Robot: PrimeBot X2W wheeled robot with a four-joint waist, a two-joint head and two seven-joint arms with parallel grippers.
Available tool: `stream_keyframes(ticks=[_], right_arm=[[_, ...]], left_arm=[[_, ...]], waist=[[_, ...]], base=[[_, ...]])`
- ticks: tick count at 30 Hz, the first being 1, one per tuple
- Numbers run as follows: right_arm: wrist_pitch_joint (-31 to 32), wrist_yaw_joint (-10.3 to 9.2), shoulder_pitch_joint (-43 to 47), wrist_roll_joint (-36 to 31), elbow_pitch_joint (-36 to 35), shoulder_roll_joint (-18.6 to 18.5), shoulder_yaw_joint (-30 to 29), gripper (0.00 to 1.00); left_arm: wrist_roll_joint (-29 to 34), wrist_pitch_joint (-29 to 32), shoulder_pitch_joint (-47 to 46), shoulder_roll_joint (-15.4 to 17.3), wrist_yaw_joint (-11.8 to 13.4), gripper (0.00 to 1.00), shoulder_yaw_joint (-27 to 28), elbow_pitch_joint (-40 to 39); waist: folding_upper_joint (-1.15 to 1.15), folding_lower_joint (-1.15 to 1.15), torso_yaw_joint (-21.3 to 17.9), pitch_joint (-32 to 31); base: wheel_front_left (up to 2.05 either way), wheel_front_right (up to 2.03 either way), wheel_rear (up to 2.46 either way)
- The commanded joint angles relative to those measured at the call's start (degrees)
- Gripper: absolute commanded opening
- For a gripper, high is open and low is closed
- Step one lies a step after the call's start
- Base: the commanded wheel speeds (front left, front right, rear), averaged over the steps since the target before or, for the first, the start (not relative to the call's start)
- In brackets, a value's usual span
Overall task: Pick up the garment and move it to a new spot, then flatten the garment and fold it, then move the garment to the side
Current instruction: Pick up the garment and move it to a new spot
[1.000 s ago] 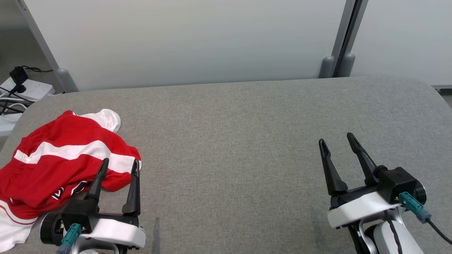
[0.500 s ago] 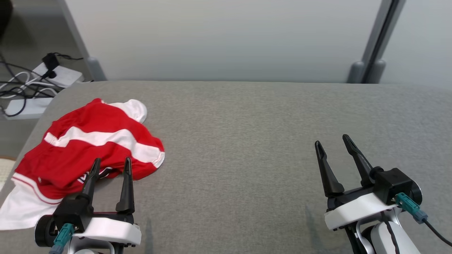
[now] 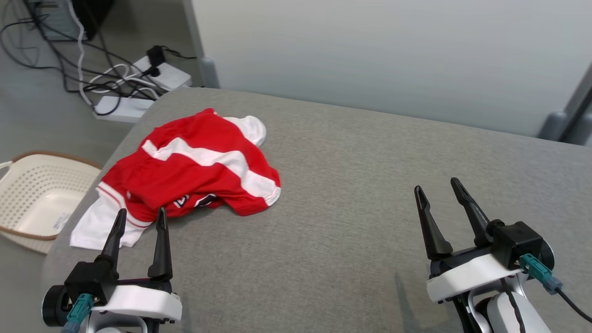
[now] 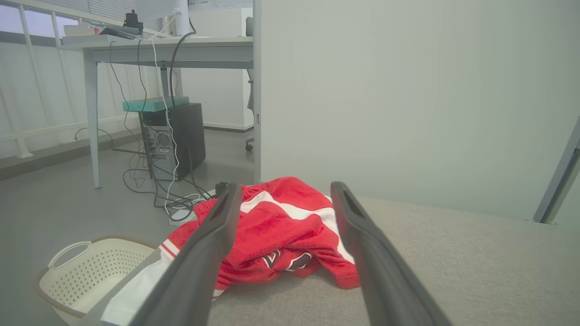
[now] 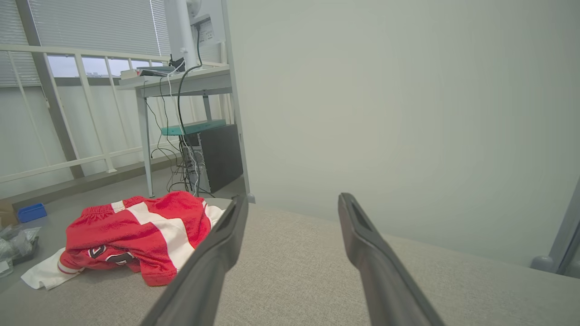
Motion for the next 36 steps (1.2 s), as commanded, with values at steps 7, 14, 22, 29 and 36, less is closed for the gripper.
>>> stream_keyframes(ticks=[7,14,22,29,36], right_arm=[[-0.75,0.01,-0.19,0.27,-1.46,-0.28,0.94,1.00],[-0.75,0.01,-0.54,0.03,-1.48,-0.28,1.26,1.00],[-0.76,0.01,-1.53,-1.14,-1.44,-0.28,1.18,1.00],[-0.76,0.01,-3.35,-2.89,-1.78,-0.28,0.39,1.00],[-0.76,0.01,-6.21,-4.70,-2.32,-0.28,0.17,1.00]], left_arm=[[-0.14,-0.50,-1.83,0.70,0.05,1.00,1.94,-1.16],[-0.61,-0.50,-2.01,0.70,0.05,1.00,2.50,-1.11],[-2.09,-0.50,-3.14,0.70,0.35,1.00,2.76,-0.92],[-2.86,-0.50,-6.29,0.70,-0.55,1.00,2.97,-0.47],[-2.57,-0.50,-12.68,0.70,-2.68,1.00,4.08,2.49]], waist=[[0.00,0.00,5.52,0.19],[0.00,0.00,6.05,1.20],[0.00,0.00,4.25,4.06],[0.00,0.00,2.33,9.11],[0.00,0.00,-0.07,15.32]], base=[[0.00,0.00,0.00],[0.00,0.00,0.00],[0.00,0.00,0.00],[0.00,0.00,0.00],[0.00,0.00,0.00]])
